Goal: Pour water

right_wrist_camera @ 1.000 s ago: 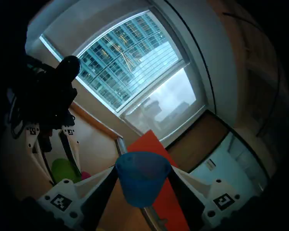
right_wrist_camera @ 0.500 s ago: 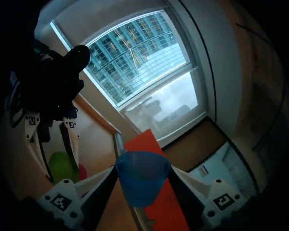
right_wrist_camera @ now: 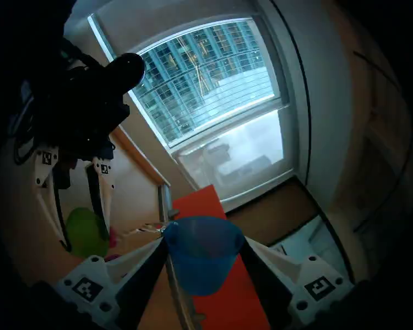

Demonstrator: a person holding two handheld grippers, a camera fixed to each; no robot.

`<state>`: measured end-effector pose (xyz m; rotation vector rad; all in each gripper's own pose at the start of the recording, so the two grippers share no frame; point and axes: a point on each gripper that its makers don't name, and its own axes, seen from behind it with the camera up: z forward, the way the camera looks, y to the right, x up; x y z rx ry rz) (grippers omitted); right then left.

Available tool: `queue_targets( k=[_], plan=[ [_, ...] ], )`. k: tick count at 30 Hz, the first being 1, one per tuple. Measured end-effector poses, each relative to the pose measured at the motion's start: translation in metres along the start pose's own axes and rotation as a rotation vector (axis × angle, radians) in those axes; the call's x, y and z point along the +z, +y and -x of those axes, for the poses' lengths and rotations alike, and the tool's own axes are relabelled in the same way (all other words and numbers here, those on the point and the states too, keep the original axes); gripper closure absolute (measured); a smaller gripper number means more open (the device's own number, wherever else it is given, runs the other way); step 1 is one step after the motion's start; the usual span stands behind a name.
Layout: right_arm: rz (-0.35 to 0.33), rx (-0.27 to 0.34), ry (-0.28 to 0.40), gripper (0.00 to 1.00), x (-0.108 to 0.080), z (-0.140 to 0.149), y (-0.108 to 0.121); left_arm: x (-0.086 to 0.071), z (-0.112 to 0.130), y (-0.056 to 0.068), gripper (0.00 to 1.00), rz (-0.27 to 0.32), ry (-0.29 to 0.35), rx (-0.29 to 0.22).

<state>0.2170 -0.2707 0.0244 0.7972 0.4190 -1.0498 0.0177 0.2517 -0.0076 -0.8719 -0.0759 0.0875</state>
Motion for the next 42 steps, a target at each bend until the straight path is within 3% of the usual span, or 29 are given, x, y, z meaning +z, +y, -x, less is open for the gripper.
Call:
queue_targets(
  k=[23,42],
  plan=[
    [0.02,-0.081,-0.005,0.08,0.001,0.003,0.01,0.004,0.0,0.001,0.11,0.003,-0.001,0.007],
    [0.034,-0.145,-0.004,0.08,0.003,-0.001,0.014,0.003,-0.002,-0.005,0.11,-0.008,0.007,0.005]
  ],
)
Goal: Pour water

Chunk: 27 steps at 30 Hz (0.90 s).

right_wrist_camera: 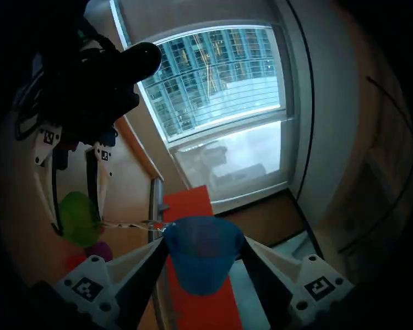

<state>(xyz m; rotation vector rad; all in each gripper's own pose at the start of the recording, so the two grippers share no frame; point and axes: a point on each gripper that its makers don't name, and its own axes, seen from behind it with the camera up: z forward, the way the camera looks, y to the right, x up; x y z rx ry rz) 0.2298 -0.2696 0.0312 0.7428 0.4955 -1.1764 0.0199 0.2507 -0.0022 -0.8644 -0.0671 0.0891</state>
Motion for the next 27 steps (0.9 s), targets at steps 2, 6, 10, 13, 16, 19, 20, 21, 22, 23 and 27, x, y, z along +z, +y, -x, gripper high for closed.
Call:
queue_targets(
  k=[2,6,10,13,16,19,20,21,22,23,27],
  plan=[
    [0.001,-0.006,0.0,0.08,0.0001,-0.0003,0.0004,-0.0001,0.0,0.0,0.11,0.001,0.0,-0.001],
    [0.004,-0.022,-0.001,0.08,0.0005,-0.0005,0.0015,0.0004,-0.0005,0.0001,0.11,0.0,0.001,0.0],
    [0.007,-0.037,-0.002,0.08,0.0004,-0.0005,0.0027,0.001,-0.001,0.0001,0.11,0.001,0.002,0.001],
    [0.009,-0.044,-0.003,0.08,0.0001,-0.0002,0.0033,0.0011,-0.0012,0.0005,0.11,0.002,0.002,0.001],
    [0.011,-0.051,-0.004,0.08,-0.0002,0.0003,0.0036,0.0013,-0.001,0.0008,0.11,0.003,0.001,0.003],
    [0.013,-0.06,-0.004,0.08,-0.0006,0.0001,0.0043,0.0018,-0.0009,0.0005,0.11,0.002,0.001,0.005],
    [0.015,-0.063,-0.004,0.08,-0.0008,-0.0001,0.0047,0.002,-0.001,0.0003,0.11,0.002,0.001,0.005],
    [0.016,-0.067,-0.004,0.08,-0.0009,-0.0004,0.005,0.0021,-0.001,0.0003,0.11,0.002,0.001,0.004],
    [0.017,-0.071,-0.003,0.08,-0.0009,-0.0007,0.0053,0.0023,-0.001,0.0003,0.11,0.003,0.002,0.002],
    [0.018,-0.074,-0.003,0.08,-0.0009,-0.001,0.0055,0.0024,-0.001,0.0003,0.11,0.003,0.003,0.001],
    [0.021,-0.095,-0.003,0.08,-0.0001,-0.0014,0.0071,0.003,-0.0011,0.0003,0.11,0.003,0.003,0.0]
  ],
)
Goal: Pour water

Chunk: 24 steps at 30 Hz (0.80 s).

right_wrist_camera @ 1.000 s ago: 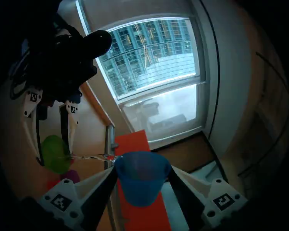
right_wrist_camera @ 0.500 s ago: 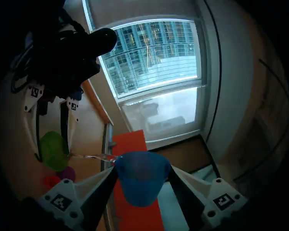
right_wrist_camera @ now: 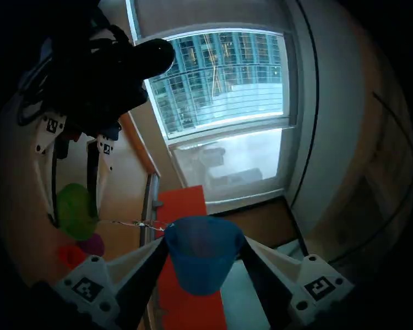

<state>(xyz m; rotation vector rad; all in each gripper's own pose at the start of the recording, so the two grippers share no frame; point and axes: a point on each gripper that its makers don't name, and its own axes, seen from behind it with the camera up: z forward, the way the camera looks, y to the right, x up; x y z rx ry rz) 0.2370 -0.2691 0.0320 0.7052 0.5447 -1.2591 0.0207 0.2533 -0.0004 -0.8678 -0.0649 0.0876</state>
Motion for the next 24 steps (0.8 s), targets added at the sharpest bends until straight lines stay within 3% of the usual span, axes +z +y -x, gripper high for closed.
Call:
queue_targets(
  k=[24],
  plan=[
    [0.011,-0.097,0.002,0.08,0.006,-0.0066,0.0067,-0.0013,-0.0039,-0.0043,0.11,-0.006,0.007,0.0]
  ],
)
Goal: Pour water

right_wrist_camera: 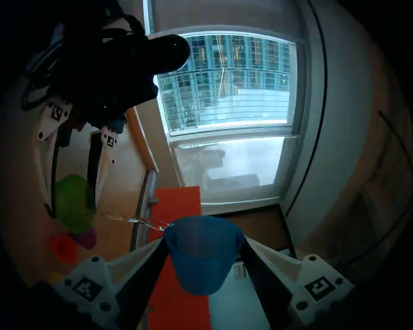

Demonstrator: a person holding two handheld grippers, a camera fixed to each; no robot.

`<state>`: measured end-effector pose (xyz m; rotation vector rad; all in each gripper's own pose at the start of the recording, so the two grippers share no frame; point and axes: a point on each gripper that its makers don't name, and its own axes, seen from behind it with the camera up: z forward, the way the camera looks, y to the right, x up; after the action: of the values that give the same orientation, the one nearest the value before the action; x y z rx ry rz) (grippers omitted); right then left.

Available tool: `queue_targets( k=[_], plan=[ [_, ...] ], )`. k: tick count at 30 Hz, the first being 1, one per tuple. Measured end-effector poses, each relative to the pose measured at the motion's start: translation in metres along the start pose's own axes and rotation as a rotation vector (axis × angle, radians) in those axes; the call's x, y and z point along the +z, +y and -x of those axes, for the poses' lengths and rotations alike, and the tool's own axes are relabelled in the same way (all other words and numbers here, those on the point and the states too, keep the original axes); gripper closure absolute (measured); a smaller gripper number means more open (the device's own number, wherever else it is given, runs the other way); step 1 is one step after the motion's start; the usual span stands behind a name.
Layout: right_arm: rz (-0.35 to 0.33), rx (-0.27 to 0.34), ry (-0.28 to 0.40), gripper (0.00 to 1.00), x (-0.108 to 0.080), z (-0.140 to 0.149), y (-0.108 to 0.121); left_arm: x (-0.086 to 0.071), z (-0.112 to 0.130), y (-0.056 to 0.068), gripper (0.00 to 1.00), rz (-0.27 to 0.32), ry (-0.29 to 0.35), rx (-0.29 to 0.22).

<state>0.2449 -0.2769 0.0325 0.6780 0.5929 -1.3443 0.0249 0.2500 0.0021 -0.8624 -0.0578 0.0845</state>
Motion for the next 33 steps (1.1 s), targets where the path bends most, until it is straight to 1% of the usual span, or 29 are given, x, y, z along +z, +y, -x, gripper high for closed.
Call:
queue_targets(
  k=[17,33],
  plan=[
    [0.014,-0.045,0.003,0.08,0.001,-0.002,0.008,0.002,0.0,-0.003,0.11,-0.002,0.0,-0.004],
    [0.018,-0.103,0.004,0.08,0.003,-0.007,0.012,0.004,-0.001,-0.003,0.11,-0.001,0.002,-0.005]
  ],
)
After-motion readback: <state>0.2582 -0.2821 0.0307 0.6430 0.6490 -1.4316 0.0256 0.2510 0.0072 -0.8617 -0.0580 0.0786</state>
